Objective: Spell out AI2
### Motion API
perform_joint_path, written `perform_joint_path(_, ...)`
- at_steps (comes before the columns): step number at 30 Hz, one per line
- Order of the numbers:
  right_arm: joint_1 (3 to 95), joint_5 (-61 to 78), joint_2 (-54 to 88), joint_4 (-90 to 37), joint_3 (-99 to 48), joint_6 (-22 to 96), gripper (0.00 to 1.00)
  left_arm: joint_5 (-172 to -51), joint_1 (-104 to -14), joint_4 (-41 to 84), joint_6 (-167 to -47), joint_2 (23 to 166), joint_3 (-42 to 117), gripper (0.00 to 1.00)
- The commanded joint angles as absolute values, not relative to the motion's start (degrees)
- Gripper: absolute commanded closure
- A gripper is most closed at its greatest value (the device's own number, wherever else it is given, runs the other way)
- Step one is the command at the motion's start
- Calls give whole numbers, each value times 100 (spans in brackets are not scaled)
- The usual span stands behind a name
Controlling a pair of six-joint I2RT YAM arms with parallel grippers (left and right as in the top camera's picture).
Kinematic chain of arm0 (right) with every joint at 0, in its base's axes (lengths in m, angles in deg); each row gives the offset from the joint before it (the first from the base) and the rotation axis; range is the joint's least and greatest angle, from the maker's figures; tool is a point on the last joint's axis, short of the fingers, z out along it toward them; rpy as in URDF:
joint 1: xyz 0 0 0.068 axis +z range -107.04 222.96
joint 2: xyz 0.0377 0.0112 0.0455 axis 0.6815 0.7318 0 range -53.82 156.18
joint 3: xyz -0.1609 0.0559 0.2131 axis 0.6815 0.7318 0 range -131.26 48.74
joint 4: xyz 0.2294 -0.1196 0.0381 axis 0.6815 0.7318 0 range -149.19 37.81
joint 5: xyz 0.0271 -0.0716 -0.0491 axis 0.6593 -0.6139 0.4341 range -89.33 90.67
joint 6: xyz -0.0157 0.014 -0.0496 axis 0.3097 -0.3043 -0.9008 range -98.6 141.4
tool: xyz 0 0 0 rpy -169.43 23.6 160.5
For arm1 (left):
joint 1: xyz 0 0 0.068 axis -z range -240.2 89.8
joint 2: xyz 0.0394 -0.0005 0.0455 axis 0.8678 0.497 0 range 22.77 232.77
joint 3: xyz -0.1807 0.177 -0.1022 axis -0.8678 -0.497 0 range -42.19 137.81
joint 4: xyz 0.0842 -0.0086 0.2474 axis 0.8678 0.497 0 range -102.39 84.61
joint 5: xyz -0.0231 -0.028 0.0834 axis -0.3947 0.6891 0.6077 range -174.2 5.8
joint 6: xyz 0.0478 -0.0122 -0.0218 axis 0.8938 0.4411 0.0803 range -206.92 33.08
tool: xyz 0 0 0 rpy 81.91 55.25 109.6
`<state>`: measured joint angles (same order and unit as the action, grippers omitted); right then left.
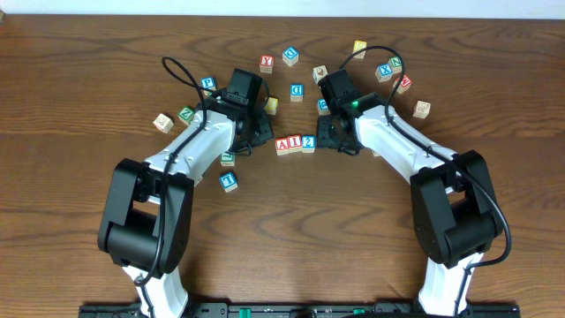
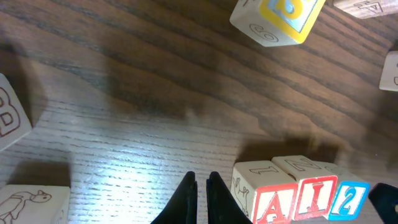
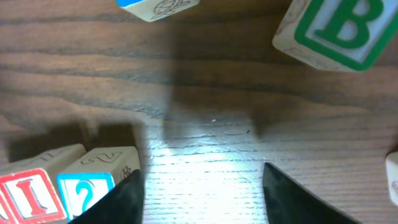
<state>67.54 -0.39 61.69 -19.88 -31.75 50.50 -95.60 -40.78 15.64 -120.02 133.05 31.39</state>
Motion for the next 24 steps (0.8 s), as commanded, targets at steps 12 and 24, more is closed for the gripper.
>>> perform_joint_path(12, 6725, -68, 6094, -1971, -3206, 5048, 30, -9663, -3593, 1446, -12067, 13399, 3049, 93)
perform_joint_path(24, 6684, -70, 6094, -1977, -3206, 5050, 54, -9416, -3612, 1330, -12059, 13399, 3051, 92)
